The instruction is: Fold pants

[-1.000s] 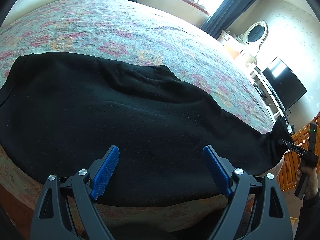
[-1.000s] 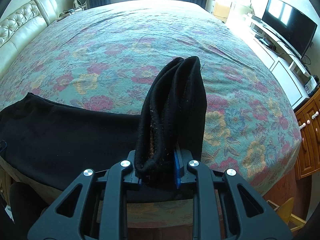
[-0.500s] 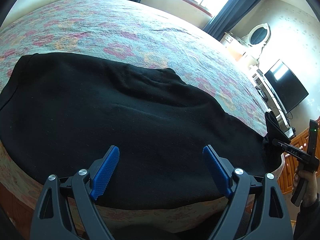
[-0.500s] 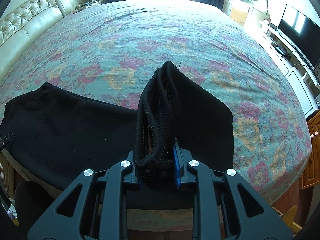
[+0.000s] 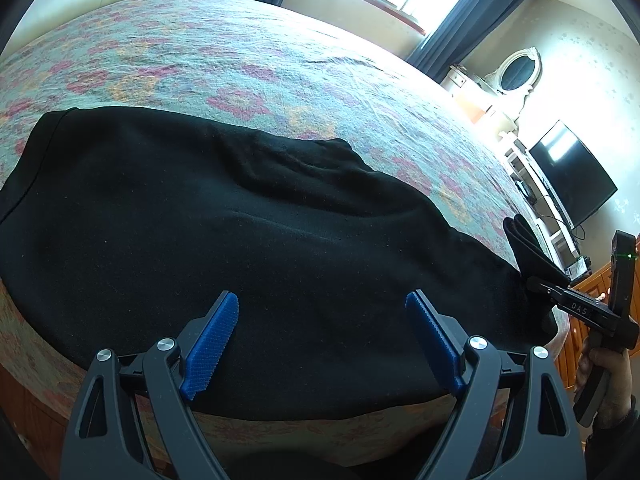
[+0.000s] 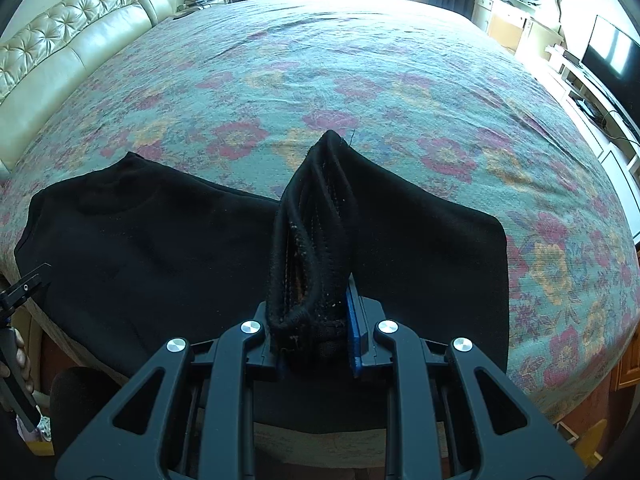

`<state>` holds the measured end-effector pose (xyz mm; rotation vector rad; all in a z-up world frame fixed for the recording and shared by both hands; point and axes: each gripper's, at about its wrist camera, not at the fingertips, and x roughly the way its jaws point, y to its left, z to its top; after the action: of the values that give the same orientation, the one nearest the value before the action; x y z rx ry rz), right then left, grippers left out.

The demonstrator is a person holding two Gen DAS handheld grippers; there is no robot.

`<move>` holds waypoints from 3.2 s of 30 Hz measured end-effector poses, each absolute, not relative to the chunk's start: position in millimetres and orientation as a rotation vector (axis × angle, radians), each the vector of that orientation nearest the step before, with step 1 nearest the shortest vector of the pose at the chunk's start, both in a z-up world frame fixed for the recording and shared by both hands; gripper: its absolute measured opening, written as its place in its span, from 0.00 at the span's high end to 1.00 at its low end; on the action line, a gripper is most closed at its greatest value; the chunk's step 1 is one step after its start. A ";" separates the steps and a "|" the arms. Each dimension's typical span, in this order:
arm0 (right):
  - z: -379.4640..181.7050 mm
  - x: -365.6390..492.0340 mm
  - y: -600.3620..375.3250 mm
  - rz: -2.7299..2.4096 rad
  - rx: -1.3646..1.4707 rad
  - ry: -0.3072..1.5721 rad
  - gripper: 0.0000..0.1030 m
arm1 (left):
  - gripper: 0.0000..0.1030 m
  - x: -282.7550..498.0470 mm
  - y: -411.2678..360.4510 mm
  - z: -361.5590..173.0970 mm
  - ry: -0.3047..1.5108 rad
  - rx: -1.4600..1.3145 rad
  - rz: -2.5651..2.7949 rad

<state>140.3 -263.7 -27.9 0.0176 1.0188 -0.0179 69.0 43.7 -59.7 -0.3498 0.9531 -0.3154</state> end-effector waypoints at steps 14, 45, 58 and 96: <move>-43.8 148.0 -204.9 0.087 0.029 1.043 0.79 | 0.18 72.8 49.2 -60.2 0.957 -0.363 -0.309; -63.1 151.1 -157.9 0.157 0.010 1.078 0.78 | 0.18 73.1 51.1 -61.4 0.960 -0.367 -0.307; -66.3 150.2 -146.0 0.162 0.015 1.078 0.78 | 0.18 73.1 51.1 -61.2 0.959 -0.365 -0.305; -51.0 107.2 -141.1 0.295 0.132 0.996 0.33 | 0.18 73.6 52.5 -63.3 0.962 -0.363 -0.300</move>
<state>107.2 -141.1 -51.0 0.1315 0.9956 0.2947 73.6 52.5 -63.3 -0.3631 0.9619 -0.2999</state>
